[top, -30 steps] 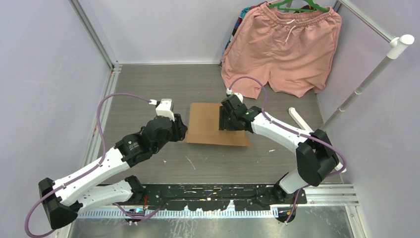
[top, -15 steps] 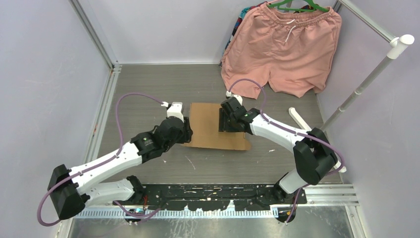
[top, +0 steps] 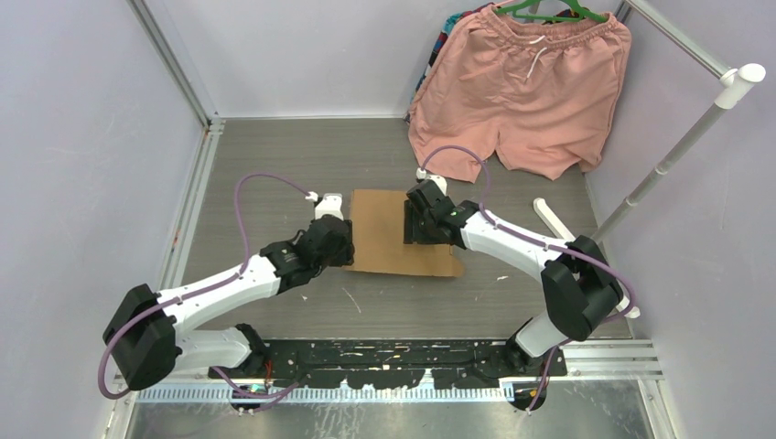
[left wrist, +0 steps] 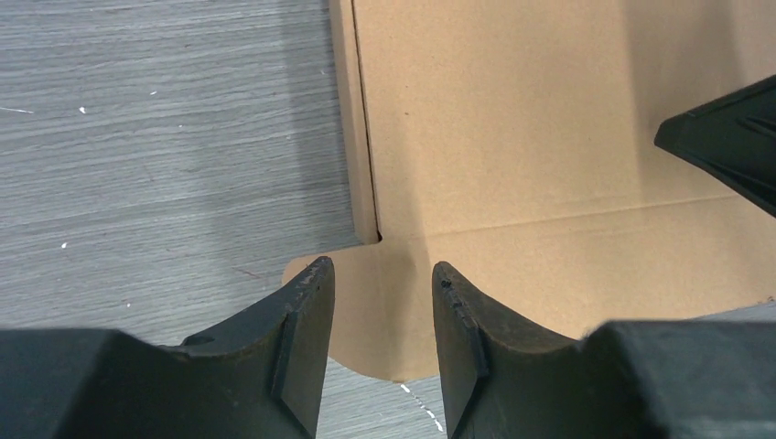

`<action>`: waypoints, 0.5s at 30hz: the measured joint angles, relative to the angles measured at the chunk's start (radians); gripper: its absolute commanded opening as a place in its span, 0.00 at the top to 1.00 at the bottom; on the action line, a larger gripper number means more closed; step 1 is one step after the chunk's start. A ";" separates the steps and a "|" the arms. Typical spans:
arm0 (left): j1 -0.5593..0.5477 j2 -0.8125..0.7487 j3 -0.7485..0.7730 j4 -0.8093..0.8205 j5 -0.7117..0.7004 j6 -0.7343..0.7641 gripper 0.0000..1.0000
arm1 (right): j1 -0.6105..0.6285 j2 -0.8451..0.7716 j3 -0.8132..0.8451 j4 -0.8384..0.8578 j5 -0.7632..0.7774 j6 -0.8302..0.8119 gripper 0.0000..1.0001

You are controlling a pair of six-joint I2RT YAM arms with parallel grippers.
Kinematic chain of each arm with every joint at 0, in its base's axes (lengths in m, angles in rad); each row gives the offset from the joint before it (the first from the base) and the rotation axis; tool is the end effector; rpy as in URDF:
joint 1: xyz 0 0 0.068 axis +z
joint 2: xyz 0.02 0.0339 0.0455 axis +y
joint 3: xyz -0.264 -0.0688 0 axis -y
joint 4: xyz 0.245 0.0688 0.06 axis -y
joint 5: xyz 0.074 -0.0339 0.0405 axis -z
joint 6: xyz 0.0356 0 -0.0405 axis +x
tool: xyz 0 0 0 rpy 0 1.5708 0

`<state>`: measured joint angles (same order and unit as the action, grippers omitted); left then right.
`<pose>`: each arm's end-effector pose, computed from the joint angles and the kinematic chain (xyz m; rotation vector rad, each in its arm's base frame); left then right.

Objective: Fold the paper box

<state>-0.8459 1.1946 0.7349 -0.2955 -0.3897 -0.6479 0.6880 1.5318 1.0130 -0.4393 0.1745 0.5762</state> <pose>0.1739 -0.1760 0.2308 0.0318 2.2798 -0.3378 0.2472 0.1952 0.2187 -0.0715 2.5320 0.2945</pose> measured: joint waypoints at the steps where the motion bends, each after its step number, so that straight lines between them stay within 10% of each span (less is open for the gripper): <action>1: 0.006 0.001 -0.002 0.002 0.000 0.000 0.56 | 0.000 0.000 0.000 0.000 0.001 0.000 0.41; 15: 0.032 0.022 0.015 0.030 0.024 0.014 0.59 | 0.000 -0.141 0.006 -0.106 0.066 -0.032 0.40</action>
<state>-0.8139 1.2167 0.7498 -0.2657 -0.3653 -0.6338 0.6880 1.3907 1.0187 -0.5449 0.2405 0.5438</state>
